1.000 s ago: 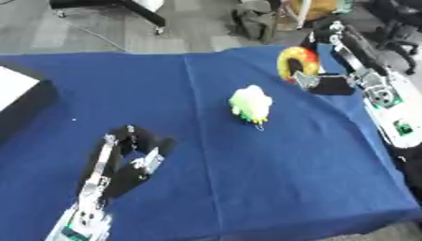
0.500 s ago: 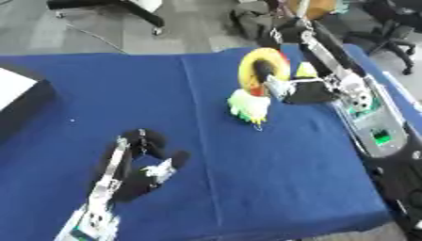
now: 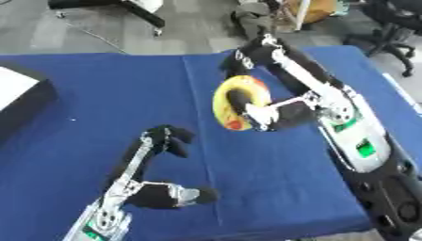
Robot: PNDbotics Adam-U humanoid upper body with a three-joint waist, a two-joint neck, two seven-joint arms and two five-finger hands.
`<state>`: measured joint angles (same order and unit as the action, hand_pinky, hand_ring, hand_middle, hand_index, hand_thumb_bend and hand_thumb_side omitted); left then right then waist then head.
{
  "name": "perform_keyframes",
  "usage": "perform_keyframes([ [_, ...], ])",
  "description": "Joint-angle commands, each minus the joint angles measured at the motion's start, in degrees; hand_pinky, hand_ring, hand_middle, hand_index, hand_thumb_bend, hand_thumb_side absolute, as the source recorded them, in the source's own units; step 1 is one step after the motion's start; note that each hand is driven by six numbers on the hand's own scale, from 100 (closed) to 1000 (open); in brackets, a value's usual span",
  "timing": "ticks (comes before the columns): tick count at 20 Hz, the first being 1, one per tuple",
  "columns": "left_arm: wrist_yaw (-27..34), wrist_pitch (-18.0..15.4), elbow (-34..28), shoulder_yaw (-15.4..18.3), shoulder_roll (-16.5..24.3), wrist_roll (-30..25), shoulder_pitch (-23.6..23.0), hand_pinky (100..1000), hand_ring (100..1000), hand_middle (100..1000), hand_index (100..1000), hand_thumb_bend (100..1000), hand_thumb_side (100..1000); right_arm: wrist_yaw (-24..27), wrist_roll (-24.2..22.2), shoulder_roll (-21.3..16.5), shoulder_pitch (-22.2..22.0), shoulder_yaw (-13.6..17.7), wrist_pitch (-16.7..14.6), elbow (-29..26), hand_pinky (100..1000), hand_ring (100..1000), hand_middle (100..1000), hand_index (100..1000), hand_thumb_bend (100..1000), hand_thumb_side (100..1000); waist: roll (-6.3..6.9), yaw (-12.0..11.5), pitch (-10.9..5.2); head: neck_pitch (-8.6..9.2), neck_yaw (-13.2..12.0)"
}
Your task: Pick up the objects with one hand, pass them to the other hand, and then place them into the box on the other side of the table.
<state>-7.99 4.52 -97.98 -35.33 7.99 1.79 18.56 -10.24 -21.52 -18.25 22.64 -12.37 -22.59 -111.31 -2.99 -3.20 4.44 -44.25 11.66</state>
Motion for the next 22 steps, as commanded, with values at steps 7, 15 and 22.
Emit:
perform_keyframes([
  [7,6.3,1.76,0.54,-1.69,-2.09,3.32,1.48,610,511,568,675,883,456,2.31,-2.88,1.01,-0.58,-1.74,1.34,0.46,659,480,258,312,100,446,-0.15,0.08,-1.0,0.13,0.02],
  [15,16.62,1.69,2.22,-2.95,-2.57,2.92,2.41,615,509,548,656,782,389,3.18,-2.72,1.12,-0.91,-2.8,2.25,-0.32,656,477,259,313,100,455,-0.17,0.17,-0.85,0.13,0.32],
  [22,25.84,2.08,2.45,-3.93,-3.4,1.59,3.35,620,512,541,648,723,354,3.74,-3.08,1.0,-1.1,-3.74,3.34,-0.79,654,474,257,312,100,453,-0.25,0.19,-0.91,0.13,0.63],
])
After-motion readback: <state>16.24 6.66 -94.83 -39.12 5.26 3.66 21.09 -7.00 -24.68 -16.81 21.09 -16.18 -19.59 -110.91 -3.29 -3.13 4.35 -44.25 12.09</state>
